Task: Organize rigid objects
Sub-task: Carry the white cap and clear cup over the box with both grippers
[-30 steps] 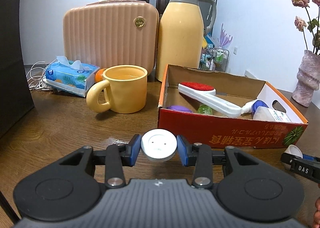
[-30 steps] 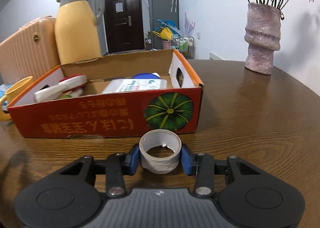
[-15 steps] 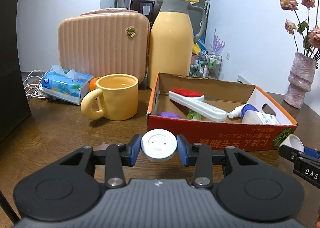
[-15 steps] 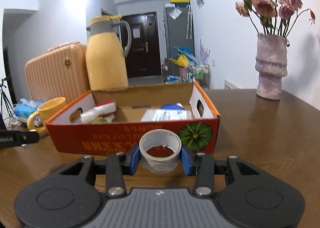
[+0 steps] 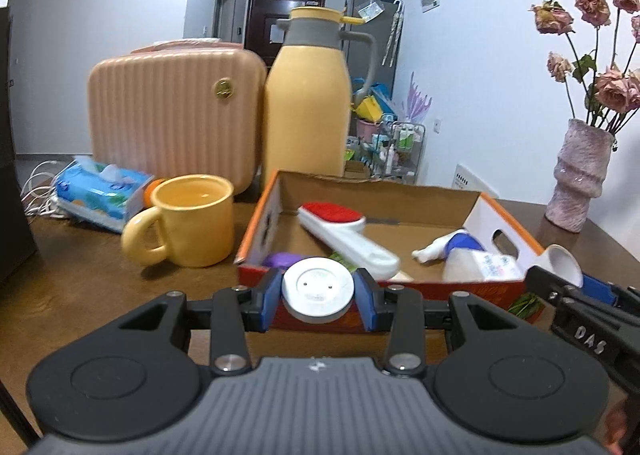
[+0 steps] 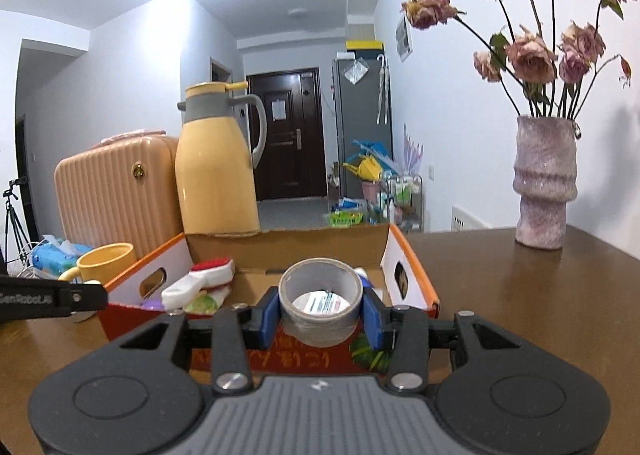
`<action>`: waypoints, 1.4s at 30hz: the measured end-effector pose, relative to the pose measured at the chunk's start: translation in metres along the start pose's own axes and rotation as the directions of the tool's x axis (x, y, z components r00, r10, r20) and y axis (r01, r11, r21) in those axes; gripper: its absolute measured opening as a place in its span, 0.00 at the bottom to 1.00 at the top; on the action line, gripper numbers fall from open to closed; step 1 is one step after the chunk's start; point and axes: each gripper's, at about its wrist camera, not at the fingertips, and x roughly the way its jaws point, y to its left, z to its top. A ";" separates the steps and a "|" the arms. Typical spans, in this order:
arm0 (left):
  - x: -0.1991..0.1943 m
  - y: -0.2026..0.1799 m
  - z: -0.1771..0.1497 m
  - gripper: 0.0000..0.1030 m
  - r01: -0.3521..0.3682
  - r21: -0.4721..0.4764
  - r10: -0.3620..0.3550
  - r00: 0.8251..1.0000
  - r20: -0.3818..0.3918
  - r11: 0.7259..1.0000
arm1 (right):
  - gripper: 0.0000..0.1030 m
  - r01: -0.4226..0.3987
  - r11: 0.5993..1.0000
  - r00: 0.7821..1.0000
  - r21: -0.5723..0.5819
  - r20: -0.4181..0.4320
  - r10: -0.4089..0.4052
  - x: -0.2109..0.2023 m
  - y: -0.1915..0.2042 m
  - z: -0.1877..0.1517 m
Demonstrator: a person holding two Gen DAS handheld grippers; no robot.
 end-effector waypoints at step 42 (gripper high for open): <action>0.127 -0.042 0.054 0.39 -0.039 -0.019 0.039 0.999 -0.019 0.999 | 0.40 -0.031 0.999 1.000 -0.010 -0.003 0.031 0.116 -0.014 0.028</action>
